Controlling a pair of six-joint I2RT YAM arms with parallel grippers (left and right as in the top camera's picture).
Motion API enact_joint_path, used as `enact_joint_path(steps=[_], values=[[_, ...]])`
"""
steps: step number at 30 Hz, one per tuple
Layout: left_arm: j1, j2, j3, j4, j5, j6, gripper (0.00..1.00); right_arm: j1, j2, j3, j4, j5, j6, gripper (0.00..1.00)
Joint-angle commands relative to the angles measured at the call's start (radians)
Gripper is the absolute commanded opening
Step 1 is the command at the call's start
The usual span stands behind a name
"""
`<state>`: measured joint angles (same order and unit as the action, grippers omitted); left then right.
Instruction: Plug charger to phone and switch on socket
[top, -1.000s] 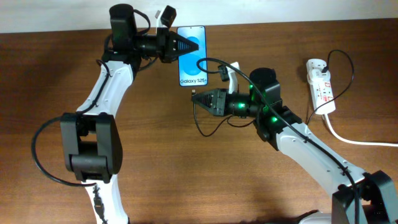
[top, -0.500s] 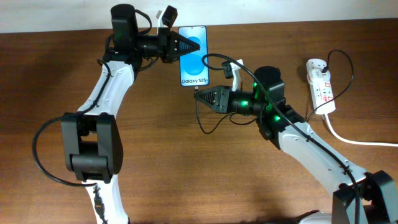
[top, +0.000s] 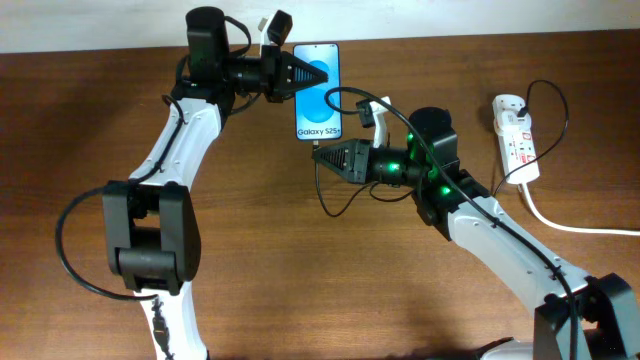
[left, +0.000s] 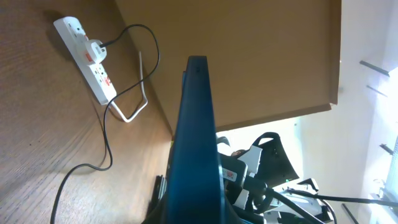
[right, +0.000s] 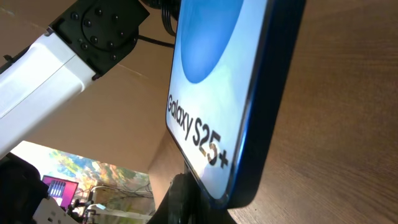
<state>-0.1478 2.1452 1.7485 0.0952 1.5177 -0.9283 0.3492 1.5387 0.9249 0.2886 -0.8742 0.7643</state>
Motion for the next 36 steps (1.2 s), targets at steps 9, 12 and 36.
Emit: enact_joint_path(steps=[9, 12, 36], values=[[0.017, -0.004, 0.015, 0.000, 0.055, -0.002, 0.00, -0.016, 0.005, 0.005, 0.023, 0.014, 0.004, 0.04], [0.012, -0.004, 0.015, -0.002, 0.055, -0.002, 0.00, -0.018, 0.005, 0.005, 0.024, 0.033, 0.005, 0.04], [-0.010, -0.004, 0.015, -0.002, 0.055, -0.002, 0.00, -0.100, 0.005, 0.005, 0.058, 0.028, 0.023, 0.04]])
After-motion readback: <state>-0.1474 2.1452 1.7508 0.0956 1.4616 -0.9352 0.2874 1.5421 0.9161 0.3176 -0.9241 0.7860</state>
